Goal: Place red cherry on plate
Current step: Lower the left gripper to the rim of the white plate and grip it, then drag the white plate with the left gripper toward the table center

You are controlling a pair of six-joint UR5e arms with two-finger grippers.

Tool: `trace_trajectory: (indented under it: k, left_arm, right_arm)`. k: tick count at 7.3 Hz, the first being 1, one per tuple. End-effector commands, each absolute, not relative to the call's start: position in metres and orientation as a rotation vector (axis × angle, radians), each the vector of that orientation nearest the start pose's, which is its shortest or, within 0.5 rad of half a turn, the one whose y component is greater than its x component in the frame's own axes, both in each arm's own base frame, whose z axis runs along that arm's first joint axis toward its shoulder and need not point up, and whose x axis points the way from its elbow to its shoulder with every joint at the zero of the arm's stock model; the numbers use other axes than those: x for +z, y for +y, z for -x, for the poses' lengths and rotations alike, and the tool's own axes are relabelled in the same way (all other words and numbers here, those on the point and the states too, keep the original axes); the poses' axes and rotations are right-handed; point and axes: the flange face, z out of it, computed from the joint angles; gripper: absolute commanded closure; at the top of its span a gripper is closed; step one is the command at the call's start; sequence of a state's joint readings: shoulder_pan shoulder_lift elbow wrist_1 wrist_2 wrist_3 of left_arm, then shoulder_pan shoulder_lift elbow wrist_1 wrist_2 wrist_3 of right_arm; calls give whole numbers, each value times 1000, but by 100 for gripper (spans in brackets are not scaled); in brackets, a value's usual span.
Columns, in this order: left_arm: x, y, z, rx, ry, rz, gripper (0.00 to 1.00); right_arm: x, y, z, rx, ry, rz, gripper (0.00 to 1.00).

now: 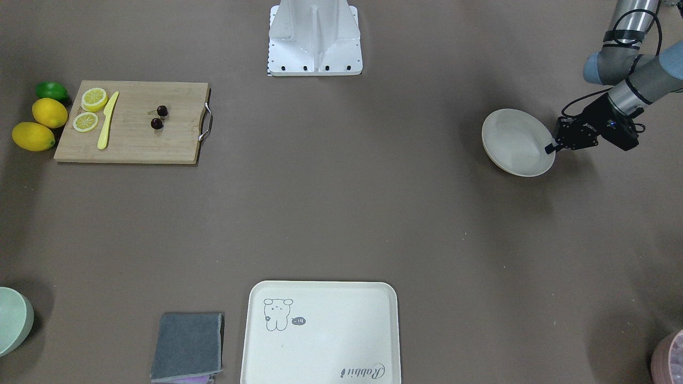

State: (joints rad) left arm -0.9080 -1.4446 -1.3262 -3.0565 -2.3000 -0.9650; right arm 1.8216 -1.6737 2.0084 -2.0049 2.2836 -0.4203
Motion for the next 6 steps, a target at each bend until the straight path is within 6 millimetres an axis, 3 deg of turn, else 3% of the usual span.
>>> trace_trajectory:
  k: [1,2,3,4,6]
  left_arm:
    - [659,-380,-200,152,1248,-213,100]
    - [634,-413,-181,118,1275,-173,100]
    - [595,-450,-157,76,1303,-125,100]
    - [563,-459,-151,64,1311,-97,100]
    - [477,-479,-160,65,1311,-105,100]
  right_arm:
    - [543,-389,-170,-126,-706,-142,0]
    - [543,-389,-170,-126,-706,-142,0]
    - [543,-389,-170,-126,-706,-142,0]
    - [542,-389,-170,-127,-705,-143,0]
    - [542,-389,-170,-127,-705,-143,0]
